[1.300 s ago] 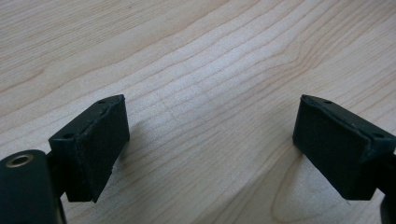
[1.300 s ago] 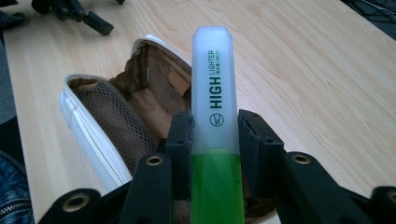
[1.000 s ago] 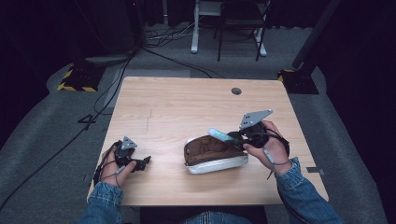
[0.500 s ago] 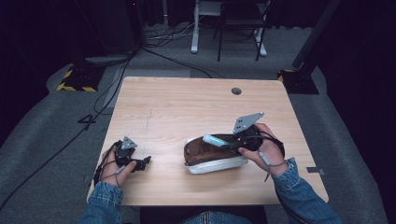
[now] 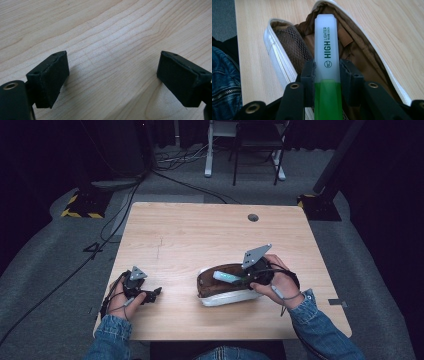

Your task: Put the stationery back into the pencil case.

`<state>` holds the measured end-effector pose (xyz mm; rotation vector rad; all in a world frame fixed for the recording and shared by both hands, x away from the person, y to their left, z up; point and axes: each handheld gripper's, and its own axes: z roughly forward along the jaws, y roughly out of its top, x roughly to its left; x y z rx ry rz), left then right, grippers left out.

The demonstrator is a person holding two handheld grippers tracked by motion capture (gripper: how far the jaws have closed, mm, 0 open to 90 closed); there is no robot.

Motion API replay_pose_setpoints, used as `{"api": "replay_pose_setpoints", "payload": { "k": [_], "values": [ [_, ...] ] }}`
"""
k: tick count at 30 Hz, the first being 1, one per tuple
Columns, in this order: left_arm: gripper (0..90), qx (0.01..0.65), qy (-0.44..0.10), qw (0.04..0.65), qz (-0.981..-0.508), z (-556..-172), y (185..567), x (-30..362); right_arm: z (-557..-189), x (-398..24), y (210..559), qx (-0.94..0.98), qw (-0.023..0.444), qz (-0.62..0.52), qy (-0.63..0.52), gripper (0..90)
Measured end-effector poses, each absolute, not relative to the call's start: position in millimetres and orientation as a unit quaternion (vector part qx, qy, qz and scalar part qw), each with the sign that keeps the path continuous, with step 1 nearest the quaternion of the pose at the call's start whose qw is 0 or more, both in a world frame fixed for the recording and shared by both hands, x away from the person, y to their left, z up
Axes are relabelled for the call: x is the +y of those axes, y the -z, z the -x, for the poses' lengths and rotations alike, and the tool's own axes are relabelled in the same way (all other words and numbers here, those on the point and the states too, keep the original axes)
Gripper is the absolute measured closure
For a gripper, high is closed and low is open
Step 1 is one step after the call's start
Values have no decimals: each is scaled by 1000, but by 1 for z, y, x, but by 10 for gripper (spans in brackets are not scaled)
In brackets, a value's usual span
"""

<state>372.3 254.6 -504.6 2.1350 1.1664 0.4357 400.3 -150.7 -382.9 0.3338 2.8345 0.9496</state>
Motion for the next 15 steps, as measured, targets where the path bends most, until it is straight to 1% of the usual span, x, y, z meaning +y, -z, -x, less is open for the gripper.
{"api": "replay_pose_setpoints", "payload": {
  "k": [10, 11, 13, 14, 15],
  "values": [
    [109, 446, -168, 330, -815, -372, 505, 254, -406, -148, 392, 945, 65, -109, -302, 671],
    [109, 446, -167, 329, -816, -372, 505, 255, -408, -149, 393, 943, 67, -111, -307, 651],
    [109, 446, -168, 330, -815, -372, 505, 254, -410, -149, 395, 938, 73, -118, -317, 508],
    [109, 445, -167, 329, -816, -372, 505, 255, -410, -149, 395, 938, 73, -118, -317, 508],
    [109, 445, -168, 329, -816, -372, 505, 254, -413, -150, 396, 933, 88, -122, -327, 430]
  ]
}}
